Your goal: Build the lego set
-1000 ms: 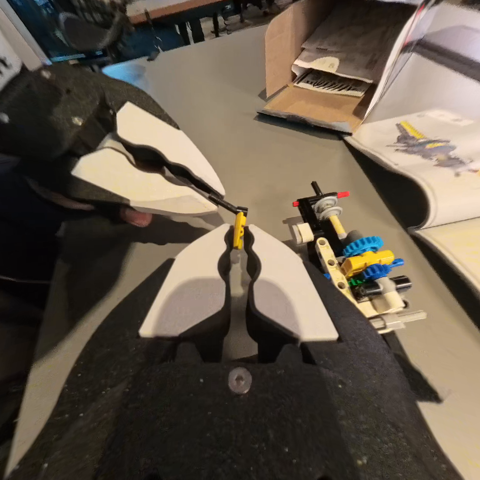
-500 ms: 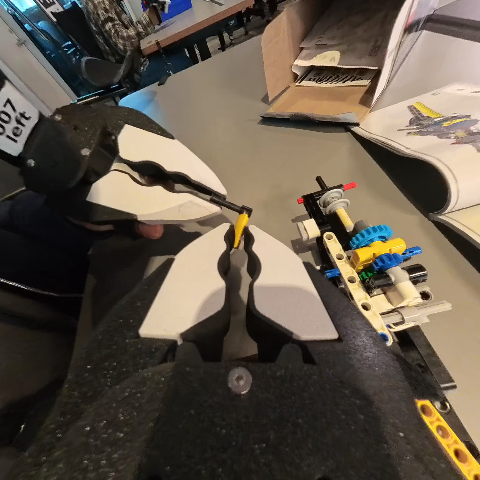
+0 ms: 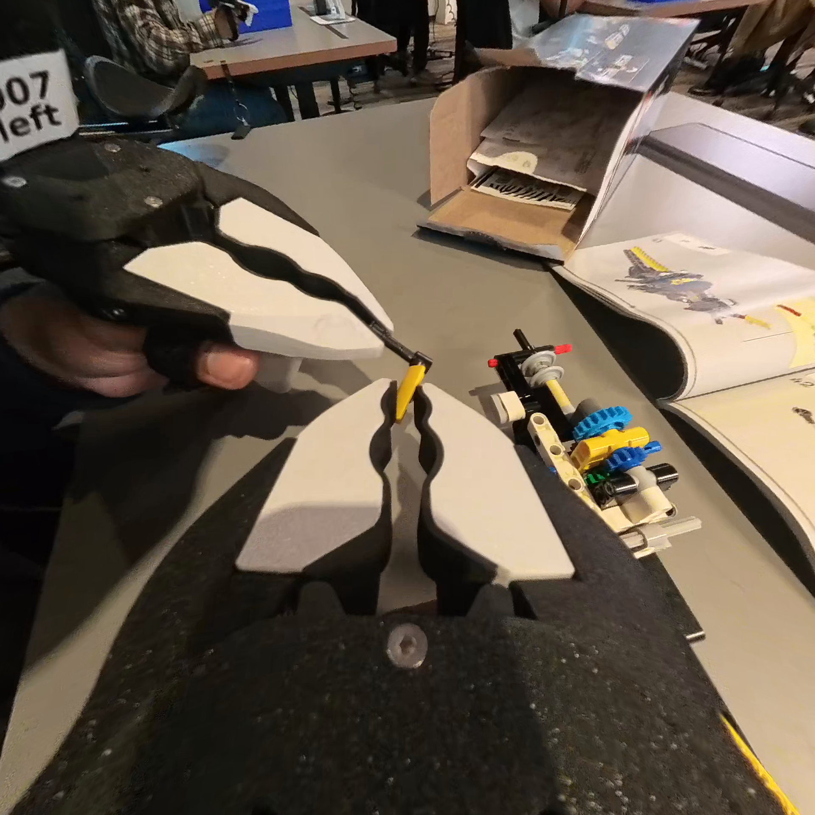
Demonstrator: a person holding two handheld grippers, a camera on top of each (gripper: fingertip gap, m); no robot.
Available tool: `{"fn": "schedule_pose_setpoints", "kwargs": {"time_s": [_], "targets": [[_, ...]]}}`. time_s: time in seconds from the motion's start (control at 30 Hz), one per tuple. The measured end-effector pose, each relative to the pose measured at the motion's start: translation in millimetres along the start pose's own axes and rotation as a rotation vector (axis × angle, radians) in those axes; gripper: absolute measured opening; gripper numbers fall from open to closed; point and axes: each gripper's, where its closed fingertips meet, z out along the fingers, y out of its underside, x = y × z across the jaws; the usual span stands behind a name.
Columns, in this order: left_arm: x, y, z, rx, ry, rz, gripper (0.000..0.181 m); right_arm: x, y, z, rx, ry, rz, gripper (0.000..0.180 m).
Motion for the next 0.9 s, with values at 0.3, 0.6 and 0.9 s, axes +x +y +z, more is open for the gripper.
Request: {"fn": "schedule_pose_setpoints", "kwargs": {"time_s": [0.3, 0.6, 0.9], "targets": [[2.1, -3.1, 0.4, 0.028, -0.044, 0.161, 0.006, -0.4, -2.4, -2.2, 0.026, -0.028, 0.076, 0.007], [0.3, -5.4, 2.7, 0.044, 0.010, -0.188, 0.007, 1.9, -5.2, -4.0, 0.048, 0.028, 0.020, 0.007], [1.0, -9.2, 3.1, 0.063, -0.030, -0.065, 0.007, 1.8, -7.7, -5.4, 0.066, 0.027, 0.038, 0.007]]}}
